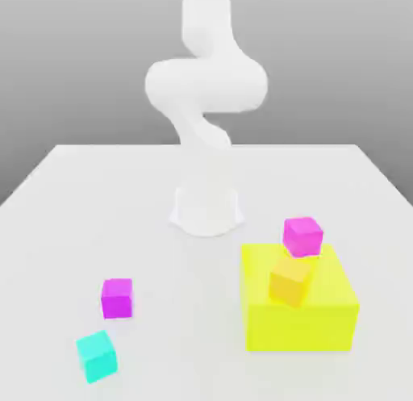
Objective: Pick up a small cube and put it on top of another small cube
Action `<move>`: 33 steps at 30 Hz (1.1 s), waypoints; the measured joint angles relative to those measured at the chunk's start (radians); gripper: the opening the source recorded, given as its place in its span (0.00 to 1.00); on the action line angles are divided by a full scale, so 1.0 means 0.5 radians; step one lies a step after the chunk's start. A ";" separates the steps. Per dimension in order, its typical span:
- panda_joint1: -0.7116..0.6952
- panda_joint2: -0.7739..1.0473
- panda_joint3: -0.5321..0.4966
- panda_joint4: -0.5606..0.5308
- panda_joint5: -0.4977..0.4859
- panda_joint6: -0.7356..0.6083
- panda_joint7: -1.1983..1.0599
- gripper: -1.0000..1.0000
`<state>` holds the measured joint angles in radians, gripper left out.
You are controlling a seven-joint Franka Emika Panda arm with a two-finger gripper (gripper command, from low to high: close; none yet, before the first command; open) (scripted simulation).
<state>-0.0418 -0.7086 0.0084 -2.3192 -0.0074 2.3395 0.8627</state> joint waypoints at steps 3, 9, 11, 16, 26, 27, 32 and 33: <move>-0.099 0.229 0.016 -0.048 -0.022 0.099 0.159 0.50; -0.270 0.666 0.026 -0.139 -0.068 0.287 0.467 0.50; -0.318 0.811 0.019 -0.170 -0.083 0.349 0.569 0.50; -0.412 1.173 -0.023 -0.246 -0.103 0.506 0.810 0.50; -0.562 1.895 -0.097 -0.378 0.056 0.839 1.121 0.50; -0.565 1.967 -0.095 -0.370 0.074 0.891 1.118 0.50; -0.588 2.238 -0.071 -0.322 0.102 1.102 1.105 0.00; -0.589 2.238 -0.071 -0.322 0.102 1.102 1.105 0.00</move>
<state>-0.3360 0.4105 -0.0269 -2.4800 0.0437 2.8907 1.4152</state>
